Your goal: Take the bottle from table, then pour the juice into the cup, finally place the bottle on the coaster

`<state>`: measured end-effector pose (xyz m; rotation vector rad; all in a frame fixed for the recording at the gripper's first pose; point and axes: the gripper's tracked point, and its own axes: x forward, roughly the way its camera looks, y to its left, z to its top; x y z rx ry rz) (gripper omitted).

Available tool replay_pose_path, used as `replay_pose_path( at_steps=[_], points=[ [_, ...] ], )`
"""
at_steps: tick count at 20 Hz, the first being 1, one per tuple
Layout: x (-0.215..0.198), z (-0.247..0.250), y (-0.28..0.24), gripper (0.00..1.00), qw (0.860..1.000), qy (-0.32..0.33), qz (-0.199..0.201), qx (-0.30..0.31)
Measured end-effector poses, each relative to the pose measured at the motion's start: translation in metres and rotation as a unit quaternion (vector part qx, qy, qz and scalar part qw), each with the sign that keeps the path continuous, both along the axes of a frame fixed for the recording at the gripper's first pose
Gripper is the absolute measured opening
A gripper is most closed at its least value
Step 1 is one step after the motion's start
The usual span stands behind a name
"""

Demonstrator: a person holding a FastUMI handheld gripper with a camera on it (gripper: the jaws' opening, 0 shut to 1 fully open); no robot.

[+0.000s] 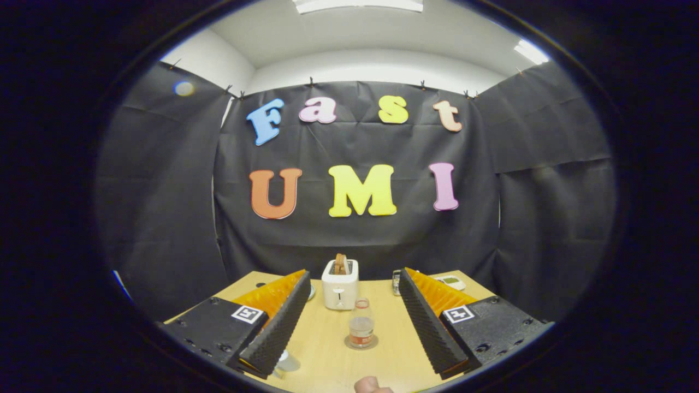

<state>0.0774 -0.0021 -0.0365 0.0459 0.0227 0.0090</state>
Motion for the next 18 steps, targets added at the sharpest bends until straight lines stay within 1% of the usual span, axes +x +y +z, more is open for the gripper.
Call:
replay_pose_path(
  at_steps=[3, 5, 7, 8, 10, 12, 15, 18],
  points=[
    [-0.011, 0.011, -0.002, 1.0, 1.0, 0.014, 0.006, 0.026],
    [-0.02, 0.022, 0.004, 1.0, 0.999, 0.011, 0.016, 0.041],
    [-0.028, 0.025, 0.003, 1.0, 1.0, 0.007, 0.011, 0.027],
    [-0.032, 0.024, 0.002, 1.0, 1.0, 0.005, 0.006, 0.007],
    [-0.038, 0.029, -0.004, 1.0, 0.999, -0.011, -0.013, -0.03],
    [-0.046, 0.034, -0.011, 1.0, 0.998, -0.029, -0.028, -0.05],
    [-0.056, 0.047, -0.014, 1.0, 0.997, -0.06, -0.028, -0.039],
    [-0.061, 0.048, -0.017, 1.0, 0.997, -0.066, -0.025, -0.031]
  ],
)
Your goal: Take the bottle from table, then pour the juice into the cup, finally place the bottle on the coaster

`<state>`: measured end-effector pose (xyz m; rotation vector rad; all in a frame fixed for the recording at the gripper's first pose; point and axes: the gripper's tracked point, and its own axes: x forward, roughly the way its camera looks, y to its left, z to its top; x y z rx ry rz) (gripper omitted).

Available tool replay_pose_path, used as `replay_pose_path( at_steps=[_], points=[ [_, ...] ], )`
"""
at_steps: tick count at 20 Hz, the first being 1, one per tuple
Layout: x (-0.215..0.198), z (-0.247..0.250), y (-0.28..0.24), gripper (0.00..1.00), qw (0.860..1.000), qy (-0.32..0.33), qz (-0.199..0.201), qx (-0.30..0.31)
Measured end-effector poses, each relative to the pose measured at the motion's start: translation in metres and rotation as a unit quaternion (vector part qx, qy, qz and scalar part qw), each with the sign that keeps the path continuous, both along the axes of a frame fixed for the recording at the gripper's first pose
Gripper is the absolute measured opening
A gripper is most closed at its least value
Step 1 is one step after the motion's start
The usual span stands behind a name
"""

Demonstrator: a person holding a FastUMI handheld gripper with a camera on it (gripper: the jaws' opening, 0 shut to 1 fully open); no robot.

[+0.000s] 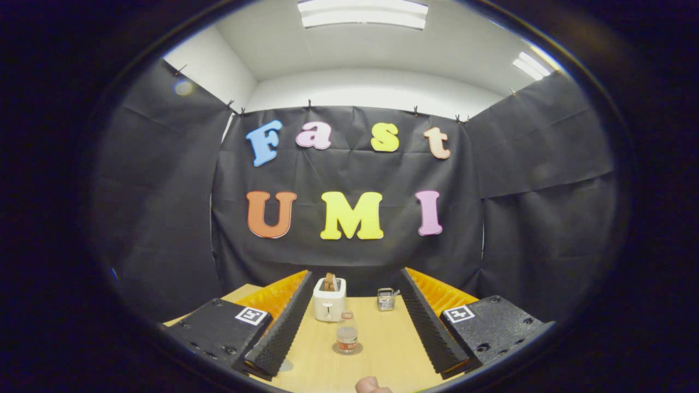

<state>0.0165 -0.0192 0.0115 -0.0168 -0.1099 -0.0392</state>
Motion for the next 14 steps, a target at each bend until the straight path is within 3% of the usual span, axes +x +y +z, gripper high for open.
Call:
replay_pose_path(
  at_steps=[14],
  points=[
    [-0.013, 0.005, 0.006, 1.0, 1.0, -0.008, 0.003, -0.005]
  ],
)
